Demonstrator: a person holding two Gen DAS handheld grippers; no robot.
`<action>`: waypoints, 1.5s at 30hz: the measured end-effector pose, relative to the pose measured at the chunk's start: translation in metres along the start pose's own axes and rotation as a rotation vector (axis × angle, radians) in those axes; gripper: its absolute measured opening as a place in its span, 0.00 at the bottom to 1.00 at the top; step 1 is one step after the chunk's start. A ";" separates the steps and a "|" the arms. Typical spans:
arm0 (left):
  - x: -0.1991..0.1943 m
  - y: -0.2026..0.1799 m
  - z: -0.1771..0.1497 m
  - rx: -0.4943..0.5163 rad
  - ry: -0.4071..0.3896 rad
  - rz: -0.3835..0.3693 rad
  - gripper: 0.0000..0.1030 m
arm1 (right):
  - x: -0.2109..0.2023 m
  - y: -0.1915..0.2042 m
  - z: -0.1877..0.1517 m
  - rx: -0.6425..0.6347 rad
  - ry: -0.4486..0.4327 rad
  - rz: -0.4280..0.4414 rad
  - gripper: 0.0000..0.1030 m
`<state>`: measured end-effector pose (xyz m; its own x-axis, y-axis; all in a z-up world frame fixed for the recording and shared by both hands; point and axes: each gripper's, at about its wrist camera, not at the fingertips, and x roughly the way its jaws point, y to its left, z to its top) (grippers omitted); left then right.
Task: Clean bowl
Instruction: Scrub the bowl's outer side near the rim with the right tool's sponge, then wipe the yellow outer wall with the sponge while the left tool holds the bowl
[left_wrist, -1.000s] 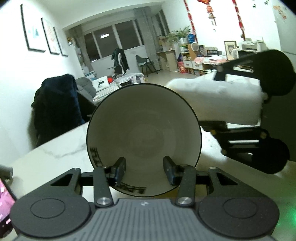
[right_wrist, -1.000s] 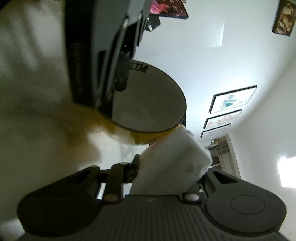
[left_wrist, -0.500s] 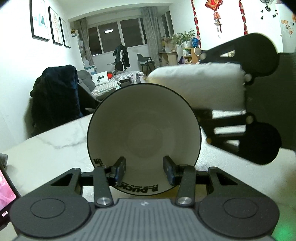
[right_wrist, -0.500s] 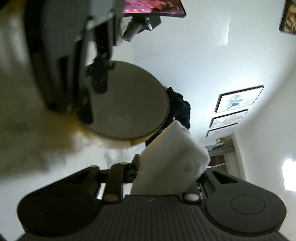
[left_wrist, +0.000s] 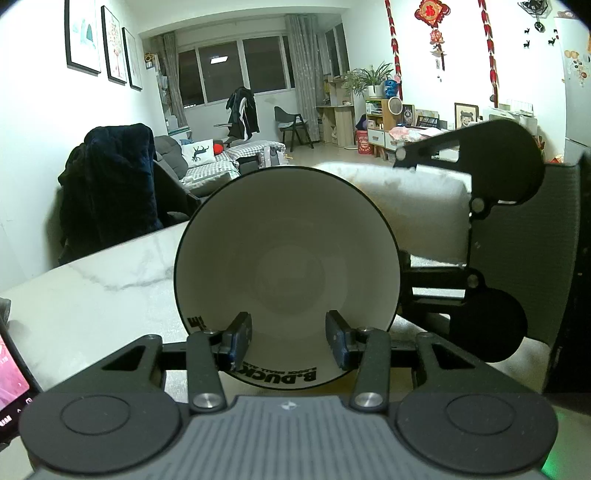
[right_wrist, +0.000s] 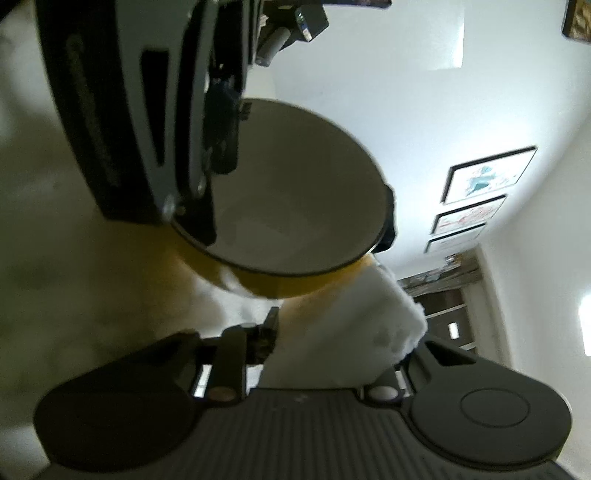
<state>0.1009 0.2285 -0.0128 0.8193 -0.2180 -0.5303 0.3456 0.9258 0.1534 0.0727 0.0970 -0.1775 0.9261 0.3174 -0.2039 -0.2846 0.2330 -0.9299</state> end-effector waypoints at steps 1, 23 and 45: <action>0.000 0.000 0.000 -0.001 0.000 0.001 0.44 | -0.002 -0.001 0.000 -0.005 -0.011 -0.019 0.23; 0.011 0.009 -0.001 -0.018 0.000 0.000 0.45 | -0.035 0.002 -0.029 -0.025 -0.025 -0.011 0.24; -0.007 0.040 -0.018 -0.068 0.010 0.039 0.45 | -0.054 -0.023 0.012 -0.120 -0.092 -0.039 0.25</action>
<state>0.1002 0.2723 -0.0181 0.8270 -0.1784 -0.5331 0.2811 0.9525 0.1173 0.0261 0.0854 -0.1418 0.9080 0.3939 -0.1427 -0.2116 0.1371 -0.9677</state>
